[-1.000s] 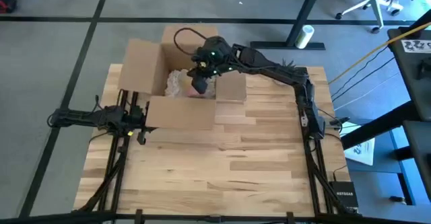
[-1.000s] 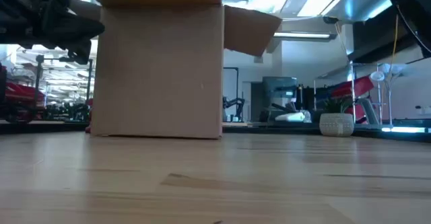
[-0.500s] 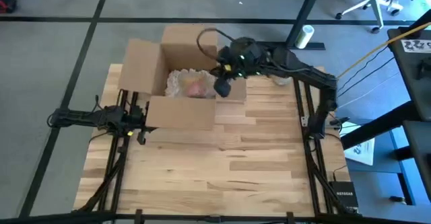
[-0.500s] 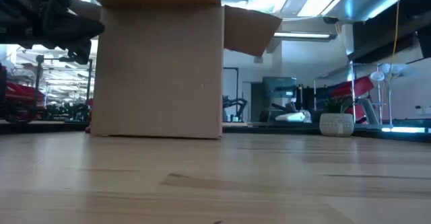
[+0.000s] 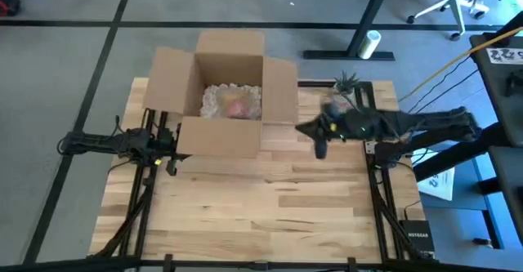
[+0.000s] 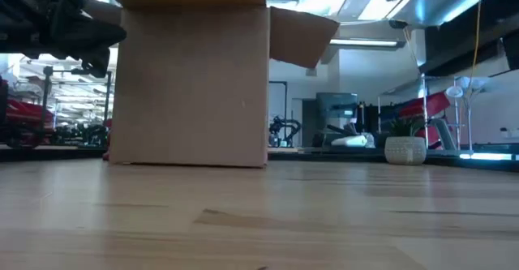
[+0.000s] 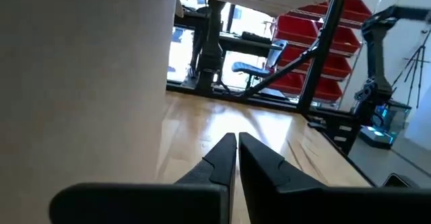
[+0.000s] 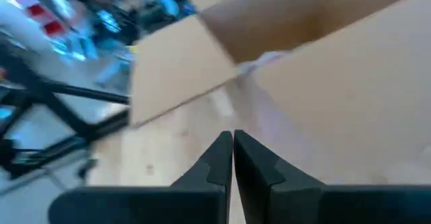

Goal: Wrap mug
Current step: Return to Home Position

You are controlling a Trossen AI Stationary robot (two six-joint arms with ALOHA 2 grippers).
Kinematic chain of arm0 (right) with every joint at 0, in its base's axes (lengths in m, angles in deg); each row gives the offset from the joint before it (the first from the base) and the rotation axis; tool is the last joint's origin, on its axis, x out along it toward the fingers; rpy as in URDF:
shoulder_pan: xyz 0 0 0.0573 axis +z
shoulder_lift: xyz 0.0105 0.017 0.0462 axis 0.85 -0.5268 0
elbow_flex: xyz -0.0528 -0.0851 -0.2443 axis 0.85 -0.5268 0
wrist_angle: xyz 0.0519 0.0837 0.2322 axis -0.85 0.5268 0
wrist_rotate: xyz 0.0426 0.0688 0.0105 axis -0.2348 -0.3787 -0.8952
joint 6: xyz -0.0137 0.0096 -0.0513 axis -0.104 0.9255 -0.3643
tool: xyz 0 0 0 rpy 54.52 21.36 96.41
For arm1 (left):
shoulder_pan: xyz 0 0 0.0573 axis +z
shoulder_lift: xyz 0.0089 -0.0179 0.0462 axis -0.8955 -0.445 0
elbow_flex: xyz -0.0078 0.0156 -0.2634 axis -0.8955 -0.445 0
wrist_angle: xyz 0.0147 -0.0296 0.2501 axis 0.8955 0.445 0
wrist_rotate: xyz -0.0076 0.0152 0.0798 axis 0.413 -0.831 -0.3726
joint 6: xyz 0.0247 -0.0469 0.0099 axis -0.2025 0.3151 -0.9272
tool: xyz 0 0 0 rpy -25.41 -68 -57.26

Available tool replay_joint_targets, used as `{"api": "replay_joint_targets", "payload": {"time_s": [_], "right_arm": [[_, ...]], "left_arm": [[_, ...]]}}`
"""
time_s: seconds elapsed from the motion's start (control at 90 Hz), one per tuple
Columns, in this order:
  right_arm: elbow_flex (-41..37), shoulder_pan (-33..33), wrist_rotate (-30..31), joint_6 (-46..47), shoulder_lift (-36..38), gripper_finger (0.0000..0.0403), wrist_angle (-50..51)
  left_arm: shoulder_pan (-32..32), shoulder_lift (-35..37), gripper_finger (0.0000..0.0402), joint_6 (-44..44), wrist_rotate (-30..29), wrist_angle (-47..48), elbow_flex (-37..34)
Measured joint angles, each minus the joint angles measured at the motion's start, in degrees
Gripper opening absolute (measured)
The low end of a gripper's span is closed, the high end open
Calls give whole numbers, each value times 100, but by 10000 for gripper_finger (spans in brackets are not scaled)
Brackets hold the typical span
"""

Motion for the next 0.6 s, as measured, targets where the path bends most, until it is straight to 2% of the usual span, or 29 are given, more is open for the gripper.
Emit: {"api": "replay_joint_targets", "payload": {"time_s": [0.178, 0.422, 0.6], "right_arm": [[-1551, 148, 3, 259, 447, 0, -1334], [-2837, 144, -13, -28, 495, 0, -3015], [-4010, 144, -95, -148, 488, 0, -5073]], "left_arm": [[1, 0, 0, 0, 0, 0, -2], [1, 0, 0, 0, 0, 0, -1], [0, 0, 0, -1, 0, -1, -2]]}}
